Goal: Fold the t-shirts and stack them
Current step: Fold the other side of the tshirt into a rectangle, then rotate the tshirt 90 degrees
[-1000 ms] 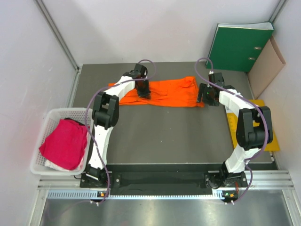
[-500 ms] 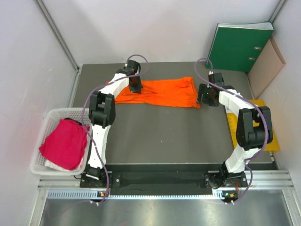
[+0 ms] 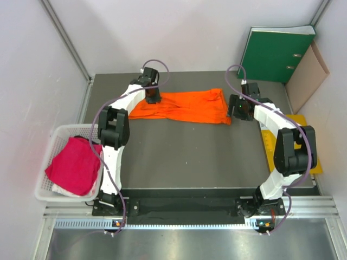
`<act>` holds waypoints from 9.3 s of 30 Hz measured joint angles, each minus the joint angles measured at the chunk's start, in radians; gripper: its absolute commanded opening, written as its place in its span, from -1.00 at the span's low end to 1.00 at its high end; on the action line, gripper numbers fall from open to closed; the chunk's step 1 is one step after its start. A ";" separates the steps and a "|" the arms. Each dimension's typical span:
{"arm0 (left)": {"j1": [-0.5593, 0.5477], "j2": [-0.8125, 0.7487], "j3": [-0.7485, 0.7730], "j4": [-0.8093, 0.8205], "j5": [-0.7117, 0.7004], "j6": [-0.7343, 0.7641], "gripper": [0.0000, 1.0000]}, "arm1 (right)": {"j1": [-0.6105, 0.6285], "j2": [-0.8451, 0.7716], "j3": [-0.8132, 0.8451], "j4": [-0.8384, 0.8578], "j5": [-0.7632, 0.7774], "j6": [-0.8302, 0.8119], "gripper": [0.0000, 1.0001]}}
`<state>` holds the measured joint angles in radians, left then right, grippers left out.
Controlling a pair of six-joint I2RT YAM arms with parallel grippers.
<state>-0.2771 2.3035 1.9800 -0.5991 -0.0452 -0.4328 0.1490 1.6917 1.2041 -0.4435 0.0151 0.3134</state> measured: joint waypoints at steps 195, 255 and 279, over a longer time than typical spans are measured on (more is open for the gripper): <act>-0.730 -0.516 -0.594 -0.389 0.186 -0.014 -1.00 | 0.047 0.076 -0.098 0.068 -0.377 0.179 0.72; -0.526 -0.318 -0.528 -0.379 -0.027 -0.048 -1.00 | 0.046 0.104 -0.057 0.076 -0.410 0.167 0.72; -0.335 -0.235 -0.131 -0.161 0.156 -0.071 0.29 | 0.044 0.104 -0.060 0.076 -0.410 0.158 0.73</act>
<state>-0.6121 2.0689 1.8492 -0.7597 0.1104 -0.5037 0.1932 1.7954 1.1439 -0.3676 -0.3954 0.4709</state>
